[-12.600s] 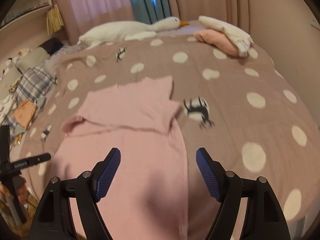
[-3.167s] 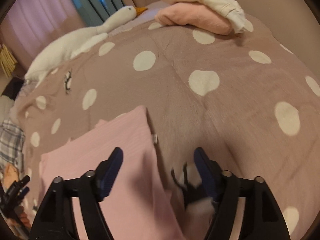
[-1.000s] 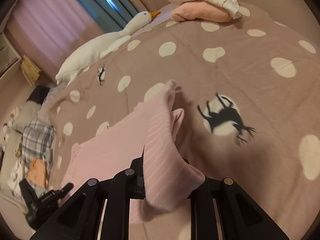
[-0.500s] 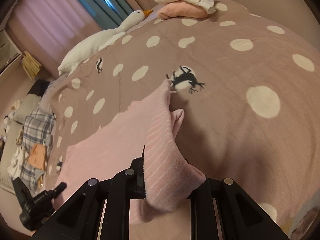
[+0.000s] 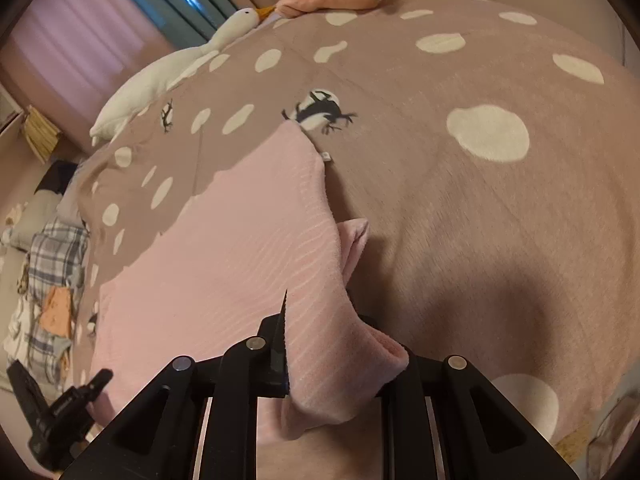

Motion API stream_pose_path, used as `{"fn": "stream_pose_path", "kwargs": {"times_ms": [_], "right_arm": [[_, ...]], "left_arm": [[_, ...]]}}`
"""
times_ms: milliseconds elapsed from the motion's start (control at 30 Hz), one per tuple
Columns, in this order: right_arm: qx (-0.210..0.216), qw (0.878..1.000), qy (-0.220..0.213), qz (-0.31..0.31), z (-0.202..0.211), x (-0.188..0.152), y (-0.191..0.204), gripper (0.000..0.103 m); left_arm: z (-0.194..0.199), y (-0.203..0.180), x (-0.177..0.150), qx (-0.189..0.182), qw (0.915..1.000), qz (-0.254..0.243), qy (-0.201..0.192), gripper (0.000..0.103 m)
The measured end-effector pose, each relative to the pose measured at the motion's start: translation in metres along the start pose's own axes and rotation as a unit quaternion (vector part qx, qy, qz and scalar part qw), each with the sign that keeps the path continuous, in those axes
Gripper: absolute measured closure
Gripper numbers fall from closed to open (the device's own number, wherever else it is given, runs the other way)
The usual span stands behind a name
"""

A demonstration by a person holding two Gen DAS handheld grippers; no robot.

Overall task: Fold small clothes
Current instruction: 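Lift the gripped side with the right gripper and fold it across the shirt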

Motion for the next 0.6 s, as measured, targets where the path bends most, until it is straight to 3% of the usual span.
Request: {"fn": "stream_pose_path", "kwargs": {"times_ms": [133,200,300,600], "right_arm": [[0.009,1.000,0.001,-0.010,0.000,0.000,-0.004,0.084],[0.007,1.000,0.001,-0.011,0.000,0.000,-0.004,0.084],[0.000,1.000,-0.001,-0.012,0.001,0.000,-0.003,0.084],[-0.032,0.998,-0.035,0.040,0.015,0.004,0.020,0.084]], "left_arm": [[0.009,0.004,-0.002,0.022,0.9997,-0.002,0.005,0.054],[0.017,0.004,0.000,0.026,0.9996,-0.010,-0.004,0.053],[0.028,0.007,0.003,0.034,0.9993,-0.008,-0.016,0.040],[0.041,0.008,0.011,0.043,0.9984,-0.021,-0.032,0.037]]}}
Point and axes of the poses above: each gripper's, at about its wrist camera, not at the fingertips, and z roughly against the way its jaws point, y to its left, x to its top, the point moved 6 cm from there along -z, roughly the way its jaws point, and after that the axes turned 12 degrees about -z, right-handed, at the moved point
